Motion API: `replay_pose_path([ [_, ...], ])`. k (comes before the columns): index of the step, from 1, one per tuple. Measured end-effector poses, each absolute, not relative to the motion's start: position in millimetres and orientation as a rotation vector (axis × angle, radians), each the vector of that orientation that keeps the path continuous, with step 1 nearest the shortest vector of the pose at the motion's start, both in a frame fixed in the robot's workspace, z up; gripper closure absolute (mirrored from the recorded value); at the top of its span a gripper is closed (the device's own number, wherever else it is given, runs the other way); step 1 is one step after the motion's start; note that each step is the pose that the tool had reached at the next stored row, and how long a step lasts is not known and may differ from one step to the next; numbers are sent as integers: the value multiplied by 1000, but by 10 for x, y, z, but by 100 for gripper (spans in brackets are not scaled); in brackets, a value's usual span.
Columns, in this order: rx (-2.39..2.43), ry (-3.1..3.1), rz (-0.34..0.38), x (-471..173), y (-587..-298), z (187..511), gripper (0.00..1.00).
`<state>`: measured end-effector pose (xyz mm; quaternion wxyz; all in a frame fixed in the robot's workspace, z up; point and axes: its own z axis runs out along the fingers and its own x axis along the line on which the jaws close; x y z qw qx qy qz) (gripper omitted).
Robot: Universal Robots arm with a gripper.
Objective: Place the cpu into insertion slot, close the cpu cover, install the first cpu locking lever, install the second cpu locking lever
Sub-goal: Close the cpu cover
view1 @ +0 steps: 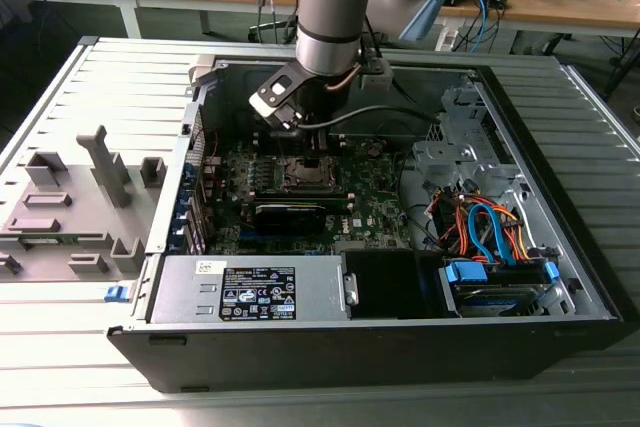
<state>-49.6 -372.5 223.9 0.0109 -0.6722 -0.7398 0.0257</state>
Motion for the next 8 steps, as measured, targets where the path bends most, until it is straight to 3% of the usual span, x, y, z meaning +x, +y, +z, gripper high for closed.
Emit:
replay_pose_path([
  [8, -2097, -2308, 80, -488, -3725, 2441, 89],
])
